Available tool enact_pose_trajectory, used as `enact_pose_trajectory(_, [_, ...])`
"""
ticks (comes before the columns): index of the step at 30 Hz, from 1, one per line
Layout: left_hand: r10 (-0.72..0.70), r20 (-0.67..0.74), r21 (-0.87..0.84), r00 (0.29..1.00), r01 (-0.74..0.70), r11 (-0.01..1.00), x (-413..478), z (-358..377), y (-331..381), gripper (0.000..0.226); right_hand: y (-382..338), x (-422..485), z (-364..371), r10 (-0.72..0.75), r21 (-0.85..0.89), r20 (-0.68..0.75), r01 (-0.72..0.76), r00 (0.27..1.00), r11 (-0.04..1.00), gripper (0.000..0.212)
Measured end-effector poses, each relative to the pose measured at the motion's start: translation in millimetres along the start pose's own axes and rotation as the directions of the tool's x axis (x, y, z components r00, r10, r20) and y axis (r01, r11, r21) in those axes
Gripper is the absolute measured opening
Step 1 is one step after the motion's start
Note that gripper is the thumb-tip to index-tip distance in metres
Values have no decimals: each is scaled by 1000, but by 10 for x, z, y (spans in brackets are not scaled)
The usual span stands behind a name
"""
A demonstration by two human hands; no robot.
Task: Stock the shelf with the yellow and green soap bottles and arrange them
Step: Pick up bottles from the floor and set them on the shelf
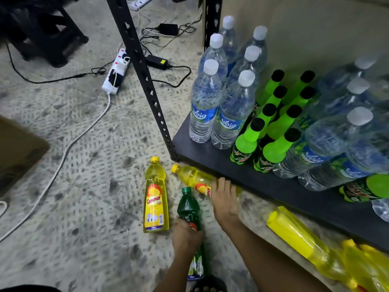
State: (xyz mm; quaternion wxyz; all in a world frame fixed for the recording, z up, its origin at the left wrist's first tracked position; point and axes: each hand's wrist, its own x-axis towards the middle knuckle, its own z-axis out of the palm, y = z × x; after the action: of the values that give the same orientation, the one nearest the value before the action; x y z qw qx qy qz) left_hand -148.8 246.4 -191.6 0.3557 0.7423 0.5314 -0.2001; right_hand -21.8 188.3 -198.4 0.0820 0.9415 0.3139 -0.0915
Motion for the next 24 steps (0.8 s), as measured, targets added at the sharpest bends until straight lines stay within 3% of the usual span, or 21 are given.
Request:
enact_pose_trajectory(3, [-24,-13,-28,1000,24,999,47,-36,-41,79,-9,-6,84,-1,-52,-18,0,1000,999,38])
enact_pose_trajectory(7, [-32,-3,-43,999,32,999,80,-42,-61,77,35,35,130,1,-45,19,0,1000,999,50])
enact_pose_trajectory(12, [-18,-11,-38,1000,17,999,76,-83,-59,73,87,60,134,1,42,122,-6,993,999,85])
enact_pose_trajectory(18, [30,-79,-77,996,-36,996,-48,-239,-21,72,41,-104,121,96,253,228,-154,969,955,84])
enact_pose_trajectory(24, [144,-153,-120,978,-163,979,-292,-536,158,61,259,-535,-138,178,384,160,-227,971,895,86])
